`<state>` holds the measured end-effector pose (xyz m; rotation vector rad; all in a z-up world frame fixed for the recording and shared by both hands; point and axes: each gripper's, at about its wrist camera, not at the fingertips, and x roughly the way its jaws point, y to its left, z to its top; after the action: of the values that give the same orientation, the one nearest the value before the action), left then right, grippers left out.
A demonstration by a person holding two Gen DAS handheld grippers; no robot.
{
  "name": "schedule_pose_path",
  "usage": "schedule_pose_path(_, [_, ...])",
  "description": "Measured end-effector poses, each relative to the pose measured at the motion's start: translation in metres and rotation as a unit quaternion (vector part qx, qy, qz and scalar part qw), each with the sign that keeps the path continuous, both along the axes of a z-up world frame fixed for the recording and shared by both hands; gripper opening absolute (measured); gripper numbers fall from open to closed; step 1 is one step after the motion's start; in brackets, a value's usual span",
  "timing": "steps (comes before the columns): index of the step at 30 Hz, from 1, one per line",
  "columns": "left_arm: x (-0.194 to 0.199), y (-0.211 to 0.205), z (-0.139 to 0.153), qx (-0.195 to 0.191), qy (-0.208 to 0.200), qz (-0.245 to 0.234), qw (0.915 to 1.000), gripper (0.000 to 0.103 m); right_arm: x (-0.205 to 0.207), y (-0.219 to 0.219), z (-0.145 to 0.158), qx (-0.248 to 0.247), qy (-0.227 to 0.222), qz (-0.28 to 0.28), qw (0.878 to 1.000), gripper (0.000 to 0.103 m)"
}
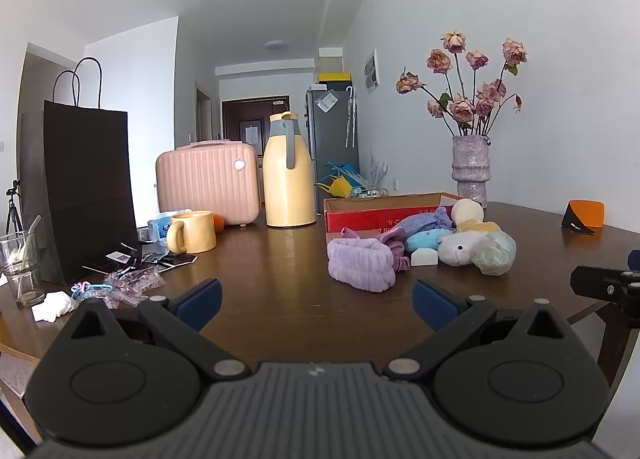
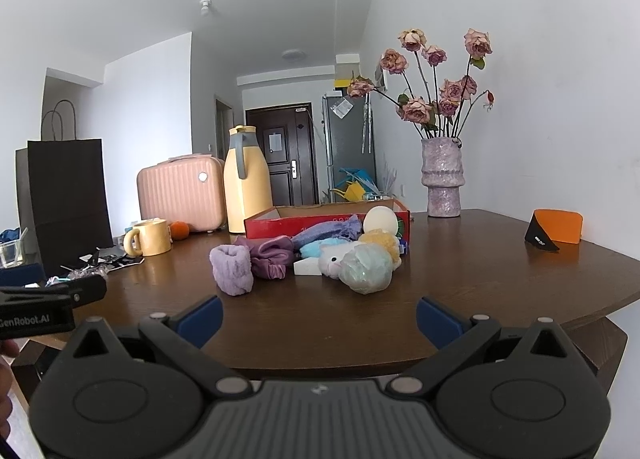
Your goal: Organize soft objects
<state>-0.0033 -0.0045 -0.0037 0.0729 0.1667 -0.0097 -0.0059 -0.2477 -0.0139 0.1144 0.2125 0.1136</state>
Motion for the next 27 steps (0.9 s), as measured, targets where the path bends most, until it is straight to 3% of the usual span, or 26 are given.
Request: schedule_pose_path(27, [-0.0022,0.0007,0.0008,0.003,-0.004,-0.001,1.0000,0.103,-0.0020,0.0000,-0.0006,-0.004,-0.003,-0.003,1.000,0.103])
